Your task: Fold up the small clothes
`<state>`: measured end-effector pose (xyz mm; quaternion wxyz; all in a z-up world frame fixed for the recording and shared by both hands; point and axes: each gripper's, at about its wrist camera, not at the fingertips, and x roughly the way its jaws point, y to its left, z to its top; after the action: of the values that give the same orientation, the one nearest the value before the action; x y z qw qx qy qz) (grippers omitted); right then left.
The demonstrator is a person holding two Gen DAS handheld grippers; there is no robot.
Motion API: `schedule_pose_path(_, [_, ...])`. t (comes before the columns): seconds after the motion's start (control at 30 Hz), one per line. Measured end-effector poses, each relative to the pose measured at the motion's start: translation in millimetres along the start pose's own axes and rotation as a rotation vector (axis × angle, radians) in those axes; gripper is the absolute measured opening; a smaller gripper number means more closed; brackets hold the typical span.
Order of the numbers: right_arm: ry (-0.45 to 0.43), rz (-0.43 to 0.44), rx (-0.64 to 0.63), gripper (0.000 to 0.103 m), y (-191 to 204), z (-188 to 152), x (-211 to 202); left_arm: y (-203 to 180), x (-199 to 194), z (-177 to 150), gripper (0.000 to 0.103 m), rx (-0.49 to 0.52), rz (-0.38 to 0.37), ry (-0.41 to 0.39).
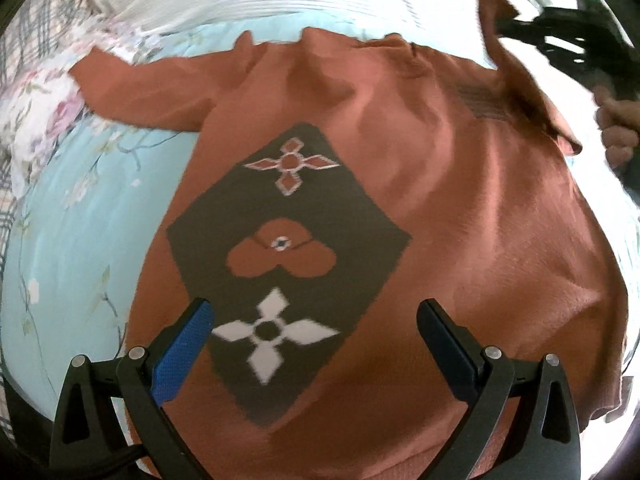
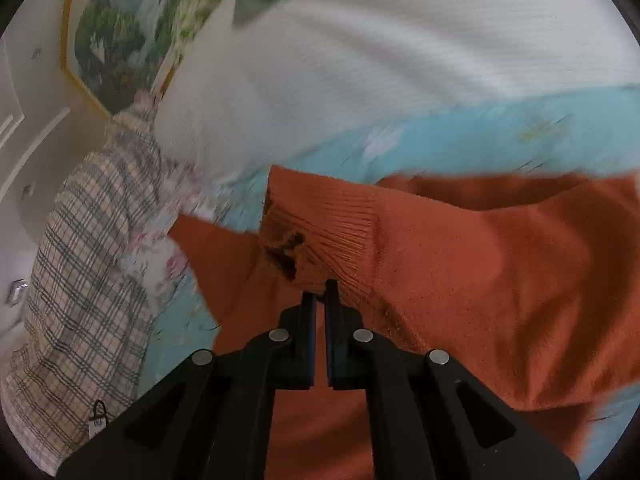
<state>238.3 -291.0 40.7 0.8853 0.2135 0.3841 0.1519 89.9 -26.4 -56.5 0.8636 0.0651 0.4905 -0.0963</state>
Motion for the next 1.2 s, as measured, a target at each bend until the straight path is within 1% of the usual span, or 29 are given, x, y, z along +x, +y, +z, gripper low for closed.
schedule_pose_path(0.03, [0.025, 0.028, 0.008, 0.005, 7.1, -3.8, 18.7, 4.5, -0.3, -1.1, 0.102, -0.014, -0.003, -0.001])
schedule_pose_path(0.07, [0.044, 0.046, 0.015, 0.005, 9.5, -2.8, 31.7, 8.6, 0.1, -1.6, 0.102, -0.026, -0.004, -0.002])
schedule_pose_path(0.13, [0.082, 0.078, 0.02, 0.005, 24.1, -12.4, 59.4, 15.8, 0.3, -1.6, 0.102, -0.046, -0.012, -0.003])
schedule_pose_path(0.2, [0.116, 0.097, 0.024, 0.005, 34.3, -20.1, 83.5, 22.9, 2.5, 0.1, 0.102, -0.059, -0.017, -0.002])
schedule_pose_path(0.3, [0.152, 0.101, 0.033, 0.005, 39.7, -25.5, 106.1, 29.2, 6.2, 2.8, 0.102, -0.066, -0.03, -0.006])
schedule_pose_path(0.37, [0.185, 0.107, 0.054, 0.009, 36.3, -29.8, 119.5, 32.0, 7.9, 7.0, 0.102, -0.07, -0.046, -0.013])
schedule_pose_path(0.43, [0.216, 0.094, 0.075, 0.013, 34.5, -34.4, 129.7, 35.5, 12.4, 17.9, 0.102, -0.074, -0.068, -0.02])
schedule_pose_path(0.47, [0.223, 0.103, 0.088, 0.02, 32.6, -36.4, 129.1, 36.6, 14.2, 24.6, 0.102, -0.079, -0.086, -0.025])
schedule_pose_path(0.5, [0.22, 0.112, 0.096, 0.032, 31.8, -37.0, 126.4, 37.1, 15.6, 31.5, 0.102, -0.084, -0.105, -0.031])
schedule_pose_path(0.53, [0.21, 0.121, 0.103, 0.039, 29.9, -37.2, 119.5, 37.1, 17.9, 42.2, 0.102, -0.09, -0.13, -0.043])
schedule_pose_path(0.57, [0.194, 0.12, 0.108, 0.049, 28.4, -37.1, 111.3, 36.5, 20.4, 50.9, 0.102, -0.092, -0.147, -0.053])
schedule_pose_path(0.63, [0.145, 0.107, 0.115, 0.05, 23.0, -36.2, 87.6, 33.5, 29.1, 73.1, 0.102, -0.088, -0.175, -0.07])
schedule_pose_path(0.7, [0.099, 0.091, 0.139, 0.05, 14.9, -36.6, 61.8, 32.2, 41.1, 93.6, 0.102, -0.089, -0.2, -0.071])
schedule_pose_path(0.83, [0.007, 0.043, 0.197, 0.05, -6.8, -47.0, 7.0, 39.3, 77.9, 138.5, 0.102, -0.164, -0.291, -0.028])
schedule_pose_path(0.9, [-0.03, 0.012, 0.224, 0.05, -17.8, -55.3, -18.3, 38.9, 93.1, 153.8, 0.102, -0.187, -0.314, -0.013])
schedule_pose_path(0.97, [-0.058, -0.019, 0.245, 0.05, -29.2, -63.4, -40.7, 38.3, 109.7, 169.5, 0.099, -0.204, -0.327, 0.002])
schedule_pose_path(1.0, [-0.07, -0.036, 0.255, 0.05, -34.6, -66.9, -50.3, 39.0, 117.0, 175.5, 0.095, -0.213, -0.326, 0.008])
schedule_pose_path(1.07, [-0.09, -0.068, 0.276, 0.05, -45.3, -71.6, -67.3, 41.4, 124.1, 184.4, 0.065, -0.22, -0.338, -0.011])
schedule_pose_path(1.1, [-0.098, -0.083, 0.279, 0.05, -50.7, -72.6, -75.5, 41.0, 125.1, 187.2, 0.025, -0.214, -0.341, -0.017])
schedule_pose_path(1.13, [-0.105, -0.099, 0.279, 0.05, -56.3, -72.8, -84.4, 41.8, 124.5, 189.4, 0.008, -0.211, -0.36, -0.016])
schedule_pose_path(1.17, [-0.116, -0.117, 0.277, 0.05, -61.6, -72.2, -93.3, 44.1, 118.6, 188.9, 0.008, -0.217, -0.366, -0.04])
schedule_pose_path(1.2, [-0.13, -0.147, 0.274, 0.05, -67.4, -70.6, -102.8, 47.0, 109.8, 187.3, 0.008, -0.217, -0.352, -0.083])
